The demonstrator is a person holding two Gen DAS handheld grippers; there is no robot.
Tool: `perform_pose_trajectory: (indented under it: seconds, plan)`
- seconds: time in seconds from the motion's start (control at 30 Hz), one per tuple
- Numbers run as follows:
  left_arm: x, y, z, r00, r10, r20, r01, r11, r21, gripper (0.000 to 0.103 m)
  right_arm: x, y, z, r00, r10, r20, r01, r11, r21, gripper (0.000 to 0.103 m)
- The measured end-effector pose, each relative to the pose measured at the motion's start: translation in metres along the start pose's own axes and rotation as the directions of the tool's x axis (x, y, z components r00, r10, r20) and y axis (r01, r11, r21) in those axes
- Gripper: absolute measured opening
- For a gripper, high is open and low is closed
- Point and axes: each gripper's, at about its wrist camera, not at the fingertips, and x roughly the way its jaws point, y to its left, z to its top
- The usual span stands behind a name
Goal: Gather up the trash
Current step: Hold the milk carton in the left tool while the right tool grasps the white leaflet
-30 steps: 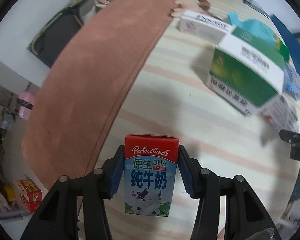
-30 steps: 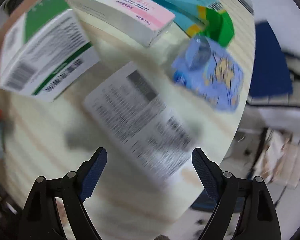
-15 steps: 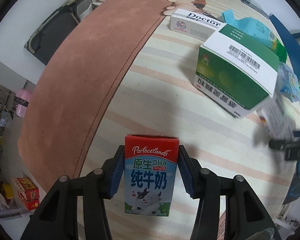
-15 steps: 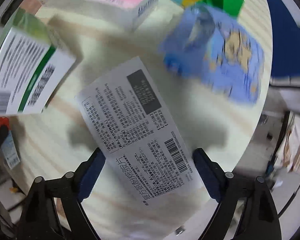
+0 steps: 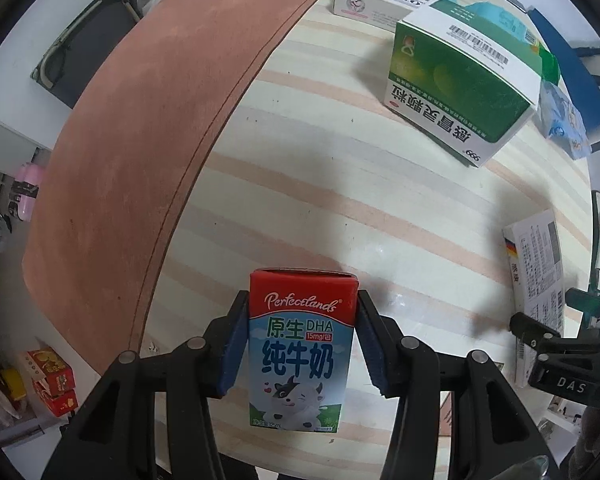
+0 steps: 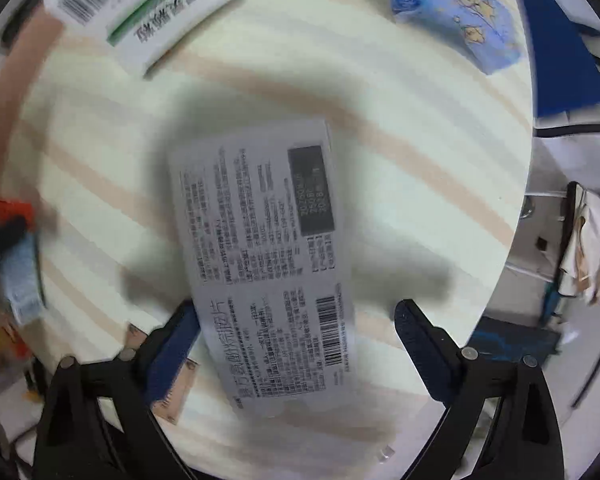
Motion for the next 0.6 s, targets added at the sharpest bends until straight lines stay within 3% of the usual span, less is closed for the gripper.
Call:
perform_pose_trajectory:
  seconds: [0.07, 0.2, 0.27, 0.37, 0.47, 0.6]
  plan:
    - [-0.002, -0.002, -0.002, 1.0, 0.007, 0.009, -0.007, 1.0, 0.013, 0.047, -0.005, 0.0, -0.009, 0.999, 0.005, 0.034, -0.006, 1.0, 0.026, 0.077]
    - [-0.008, -0.011, -0.003, 1.0, 0.015, 0.024, -0.016, 0.999, 0.045, 0.047, -0.012, 0.007, -0.023, 0.998, 0.0, 0.061, -0.005, 0.997, 0.081, 0.077]
    - [-0.012, -0.014, -0.006, 0.999, 0.016, 0.034, -0.018, 0.998, 0.063, 0.047, -0.016, -0.01, -0.024, 0.995, -0.016, 0.098, 0.004, 0.992, 0.122, 0.076]
    - [-0.022, -0.02, -0.013, 0.998, 0.017, 0.054, -0.022, 0.995, 0.102, 0.047, -0.026, -0.003, -0.057, 0.989, -0.006, 0.151, -0.027, 0.976, 0.215, 0.076]
    - [-0.034, -0.02, -0.023, 0.997, 0.014, 0.08, -0.026, 0.99, 0.141, 0.047, -0.038, -0.03, -0.092, 0.977, -0.022, 0.212, -0.042, 0.955, 0.292, 0.076]
    - [-0.046, -0.009, -0.04, 0.995, -0.011, 0.098, -0.007, 0.983, 0.182, 0.047, -0.054, -0.034, -0.105, 0.961, -0.04, 0.273, -0.063, 0.931, 0.359, 0.076]
